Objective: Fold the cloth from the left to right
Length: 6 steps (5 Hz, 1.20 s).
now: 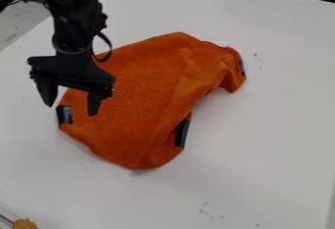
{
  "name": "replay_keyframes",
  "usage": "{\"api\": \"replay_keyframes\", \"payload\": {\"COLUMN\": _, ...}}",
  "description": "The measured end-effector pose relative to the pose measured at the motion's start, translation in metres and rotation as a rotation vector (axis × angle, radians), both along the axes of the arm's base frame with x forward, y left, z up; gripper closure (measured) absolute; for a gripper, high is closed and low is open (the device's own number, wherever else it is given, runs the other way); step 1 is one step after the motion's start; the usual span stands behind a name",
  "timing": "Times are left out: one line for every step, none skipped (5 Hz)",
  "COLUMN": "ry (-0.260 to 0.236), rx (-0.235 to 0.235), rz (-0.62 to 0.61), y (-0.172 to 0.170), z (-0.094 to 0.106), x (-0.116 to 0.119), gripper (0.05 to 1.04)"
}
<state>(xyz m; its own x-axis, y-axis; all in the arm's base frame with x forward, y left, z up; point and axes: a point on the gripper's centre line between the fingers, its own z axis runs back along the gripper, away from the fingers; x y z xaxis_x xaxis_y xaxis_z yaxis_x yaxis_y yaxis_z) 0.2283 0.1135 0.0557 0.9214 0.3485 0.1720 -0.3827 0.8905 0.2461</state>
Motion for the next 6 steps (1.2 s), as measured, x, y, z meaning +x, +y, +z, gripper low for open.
{"api": "replay_keyframes", "payload": {"ry": -0.019, "rx": 0.006, "rz": 0.019, "y": 0.011, "z": -0.004, "x": -0.001, "gripper": 0.083}}
{"api": "replay_keyframes", "payload": {"ry": 0.003, "rx": -0.014, "rz": 0.028, "y": 0.023, "z": -0.024, "x": -0.002, "gripper": 0.083}}
{"api": "replay_keyframes", "payload": {"ry": 0.006, "rx": -0.053, "rz": 0.026, "y": 0.035, "z": -0.045, "x": 0.004, "gripper": 0.083}}
{"api": "replay_keyframes", "payload": {"ry": -0.026, "rx": -0.058, "rz": 0.009, "y": 0.045, "z": -0.048, "x": 0.015, "gripper": 0.103}}
{"api": "replay_keyframes", "payload": {"ry": -0.042, "rx": -0.06, "rz": -0.005, "y": 0.046, "z": -0.049, "x": 0.021, "gripper": 0.198}}
{"api": "replay_keyframes", "payload": {"ry": -0.04, "rx": -0.066, "rz": -0.005, "y": 0.046, "z": -0.049, "x": 0.022, "gripper": 0.454}}
